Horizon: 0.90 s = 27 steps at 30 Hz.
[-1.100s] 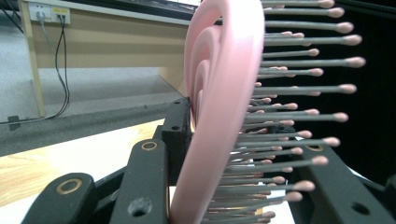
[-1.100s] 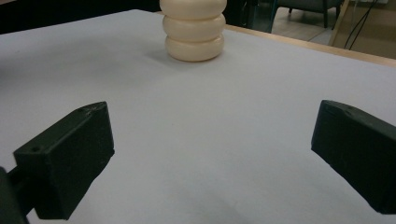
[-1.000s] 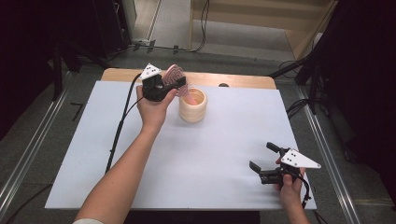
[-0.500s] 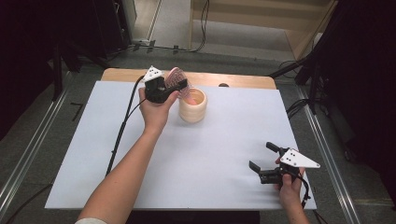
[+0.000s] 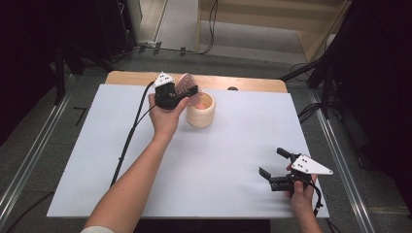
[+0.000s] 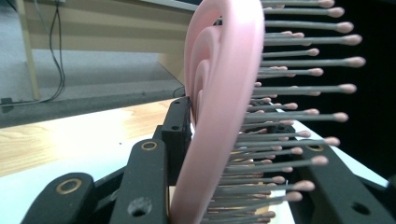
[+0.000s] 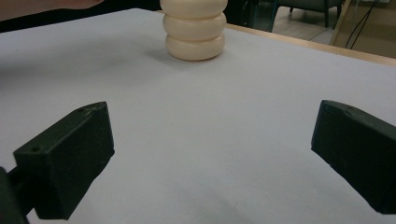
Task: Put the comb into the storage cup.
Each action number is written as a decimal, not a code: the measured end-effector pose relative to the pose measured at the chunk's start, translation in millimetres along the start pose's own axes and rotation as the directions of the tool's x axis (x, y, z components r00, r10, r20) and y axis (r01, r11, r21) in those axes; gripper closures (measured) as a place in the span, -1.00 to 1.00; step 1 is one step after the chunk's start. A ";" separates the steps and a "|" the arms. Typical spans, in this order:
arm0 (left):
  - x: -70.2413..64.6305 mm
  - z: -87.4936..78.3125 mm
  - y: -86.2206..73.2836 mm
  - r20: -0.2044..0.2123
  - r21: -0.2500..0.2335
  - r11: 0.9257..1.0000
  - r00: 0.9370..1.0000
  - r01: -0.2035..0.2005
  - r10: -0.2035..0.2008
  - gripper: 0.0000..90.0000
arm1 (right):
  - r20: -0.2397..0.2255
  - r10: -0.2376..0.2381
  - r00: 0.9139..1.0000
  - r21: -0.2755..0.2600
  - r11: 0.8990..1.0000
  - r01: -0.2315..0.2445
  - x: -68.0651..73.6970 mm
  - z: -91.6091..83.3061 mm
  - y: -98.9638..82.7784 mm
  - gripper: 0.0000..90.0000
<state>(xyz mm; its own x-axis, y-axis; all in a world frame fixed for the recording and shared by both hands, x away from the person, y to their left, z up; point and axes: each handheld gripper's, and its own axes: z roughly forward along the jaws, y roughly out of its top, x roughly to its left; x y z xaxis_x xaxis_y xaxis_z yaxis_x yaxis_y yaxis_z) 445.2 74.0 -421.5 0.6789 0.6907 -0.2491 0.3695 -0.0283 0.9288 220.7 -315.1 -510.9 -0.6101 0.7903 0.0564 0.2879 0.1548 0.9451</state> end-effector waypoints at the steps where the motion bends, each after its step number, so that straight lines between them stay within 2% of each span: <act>1: -1.3 0.7 -0.9 0.004 -0.005 1.000 1.000 0.001 -0.001 0.38 | 0.000 0.001 1.000 0.000 1.000 -0.001 0.0 0.1 -0.1 -1.00; 9: 0.5 3.4 -2.4 0.006 -0.007 1.000 1.000 0.028 -0.028 0.37 | 0.001 0.001 1.000 0.002 1.000 -0.001 0.1 0.4 -0.1 -1.00; 15: 8.5 3.0 -3.5 -0.026 0.018 0.999 0.999 0.045 -0.045 0.31 | 0.001 0.002 1.000 0.003 1.000 -0.002 0.0 0.7 -0.1 -1.00; 17: 11.0 3.0 -4.3 -0.044 0.041 0.998 0.998 0.045 -0.043 0.21 | 0.002 0.003 1.000 0.003 1.000 -0.003 0.0 0.7 -0.1 -1.00; 21: 13.1 1.1 -6.7 -0.089 0.051 0.998 0.995 0.042 -0.038 -0.08 | 0.003 0.003 1.000 0.004 1.000 -0.003 0.1 1.0 -0.1 -1.00; 23: 14.0 -0.8 -8.8 -0.095 0.045 0.998 0.995 0.044 -0.040 -0.22 | 0.002 0.000 1.000 0.004 1.000 0.000 0.1 1.2 -0.1 -1.00; 25: 13.9 -3.2 -10.5 -0.113 0.044 0.999 0.993 0.025 -0.020 -0.42 | 0.001 0.001 1.000 0.005 1.000 -0.001 0.1 1.3 -0.2 -1.00; 27: 14.4 -5.4 -11.8 -0.107 0.040 0.999 0.994 0.021 -0.016 -0.59 | 0.001 0.002 1.000 0.006 1.000 -0.002 0.1 1.4 -0.2 -1.00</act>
<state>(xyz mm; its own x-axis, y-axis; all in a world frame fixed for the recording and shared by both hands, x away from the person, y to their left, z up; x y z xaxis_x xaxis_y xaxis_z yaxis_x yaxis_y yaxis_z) 447.2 88.2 -434.5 0.6009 0.7646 -0.2332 0.4082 -0.0426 0.9119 221.6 -314.2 -511.5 -0.6087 0.7913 0.0584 0.2939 0.1565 0.9429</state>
